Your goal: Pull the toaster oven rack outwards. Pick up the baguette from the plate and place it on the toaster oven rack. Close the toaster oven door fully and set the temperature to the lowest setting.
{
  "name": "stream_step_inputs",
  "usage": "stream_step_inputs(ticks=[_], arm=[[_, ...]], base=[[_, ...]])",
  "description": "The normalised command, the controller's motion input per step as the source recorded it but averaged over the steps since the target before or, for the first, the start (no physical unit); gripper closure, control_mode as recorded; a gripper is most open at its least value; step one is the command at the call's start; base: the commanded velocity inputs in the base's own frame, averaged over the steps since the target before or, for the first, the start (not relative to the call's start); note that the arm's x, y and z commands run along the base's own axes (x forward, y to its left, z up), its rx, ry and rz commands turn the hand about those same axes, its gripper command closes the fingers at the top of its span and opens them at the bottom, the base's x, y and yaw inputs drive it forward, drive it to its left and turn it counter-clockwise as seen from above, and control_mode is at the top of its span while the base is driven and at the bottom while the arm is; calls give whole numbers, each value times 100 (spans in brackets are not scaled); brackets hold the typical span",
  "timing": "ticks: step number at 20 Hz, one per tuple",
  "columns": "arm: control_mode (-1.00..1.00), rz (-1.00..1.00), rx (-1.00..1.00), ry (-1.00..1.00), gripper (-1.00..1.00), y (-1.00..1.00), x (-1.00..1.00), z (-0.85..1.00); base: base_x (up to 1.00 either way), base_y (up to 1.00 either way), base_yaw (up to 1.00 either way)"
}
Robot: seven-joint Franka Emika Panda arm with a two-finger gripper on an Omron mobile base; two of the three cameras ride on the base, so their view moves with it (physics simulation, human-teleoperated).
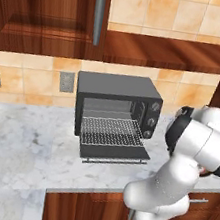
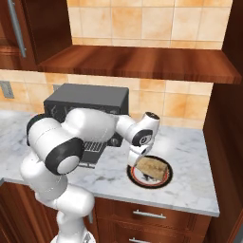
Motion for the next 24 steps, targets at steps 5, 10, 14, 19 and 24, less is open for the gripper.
stream_step_inputs(ticks=[5, 10, 14, 19, 24], arm=[[-100, -9, -5, -11, 100, 34, -42, 76], [-100, 0, -4, -1, 100, 85, -13, 95], [-100, 6, -4, 0, 100, 100, 0, 76], [-100, 6, -4, 0, 100, 100, 0, 35], [-100, 6, -1, 0, 100, 100, 0, 1]], base=[[0, 0, 0], [0, 0, 0], [0, 0, 0], [0, 0, 0], [0, 0, 0]])
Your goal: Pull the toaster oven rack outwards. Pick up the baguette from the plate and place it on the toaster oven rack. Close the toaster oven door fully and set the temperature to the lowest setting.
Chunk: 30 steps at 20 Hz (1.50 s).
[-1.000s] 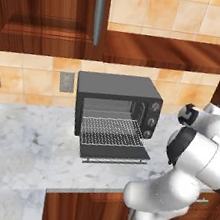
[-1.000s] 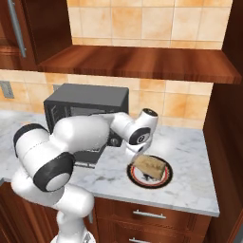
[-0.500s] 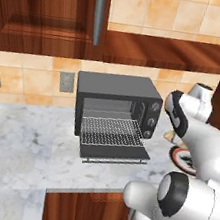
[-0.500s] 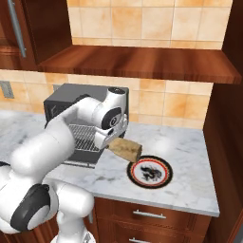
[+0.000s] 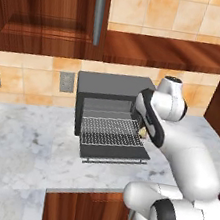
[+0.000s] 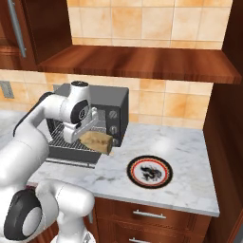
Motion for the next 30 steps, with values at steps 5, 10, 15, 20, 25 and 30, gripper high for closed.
stream_step_inputs(ticks=[5, 10, 15, 20, 25, 30], arm=[[-100, 3, 0, 0, 100, 98, 32, 0], [-100, 3, -1, 0, 100, 78, 61, 0], [-100, 4, -4, -11, 100, 48, 30, -15], [-100, 5, -1, -16, 100, 30, 42, -21], [-100, 6, 0, -13, 100, 10, 46, -27], [-100, 2, 0, -4, 100, 0, 35, -31]], base=[[0, 0, 0], [0, 0, 0], [0, 0, 0], [0, 0, 0], [0, 0, 0], [0, 0, 0]])
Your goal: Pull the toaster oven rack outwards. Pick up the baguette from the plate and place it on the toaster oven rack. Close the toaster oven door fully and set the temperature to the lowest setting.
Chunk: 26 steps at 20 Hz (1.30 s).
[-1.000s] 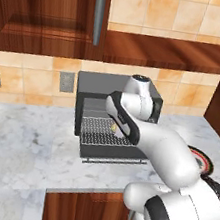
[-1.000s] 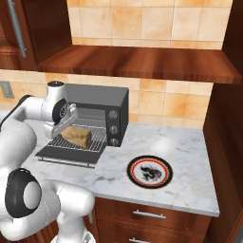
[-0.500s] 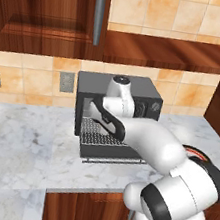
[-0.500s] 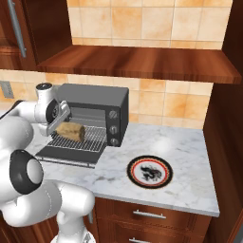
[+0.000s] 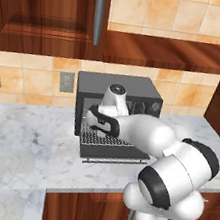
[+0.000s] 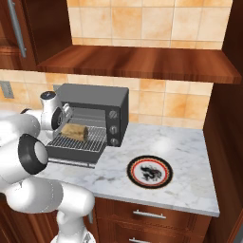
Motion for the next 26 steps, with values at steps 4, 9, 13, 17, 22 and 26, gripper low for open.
stream_step_inputs(ticks=[4, 9, 13, 17, 22, 26], arm=[[-100, 0, 0, -2, 100, 0, 24, -22], [-100, 0, 0, 0, 100, 0, 50, -1], [-100, 0, 0, 0, 100, 0, 58, -6], [-100, 0, 0, 0, 100, 0, 23, -12], [-100, 0, 0, 0, -100, 1, 0, -3], [-100, 0, 0, 0, -100, 0, 0, 28]], base=[[0, 0, 0], [0, 0, 0], [0, 0, 0], [0, 0, 0], [0, 0, 0], [0, 0, 0]])
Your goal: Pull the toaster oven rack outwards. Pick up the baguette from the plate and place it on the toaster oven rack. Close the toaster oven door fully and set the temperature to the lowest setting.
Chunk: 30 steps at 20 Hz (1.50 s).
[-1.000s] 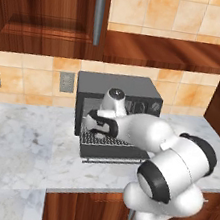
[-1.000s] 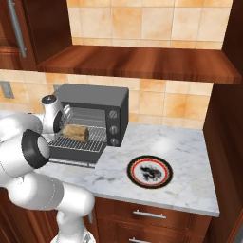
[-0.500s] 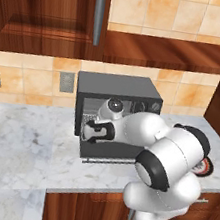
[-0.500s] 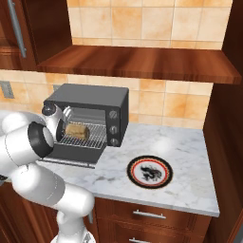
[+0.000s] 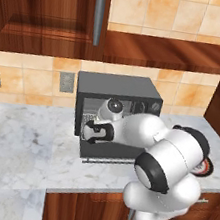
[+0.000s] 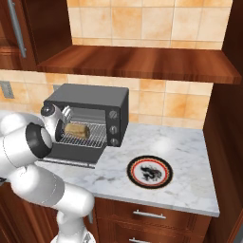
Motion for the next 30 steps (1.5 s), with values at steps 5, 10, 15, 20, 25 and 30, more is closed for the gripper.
stream_step_inputs(ticks=[5, 10, 15, 20, 25, 30], arm=[[-100, 0, 0, 0, -100, 3, 0, 42], [-100, 0, 0, -2, -100, 10, -11, 72], [-100, 0, 0, -1, -100, 12, -39, 77], [-100, 0, 0, 11, -100, 10, -58, 28], [-100, 0, 0, 23, -100, 25, -56, 0], [-100, 0, 0, 26, -100, 38, -29, -2]], base=[[0, 0, 0], [0, 0, 0], [0, 0, 0], [0, 0, 0], [0, 0, 0], [0, 0, 0]])
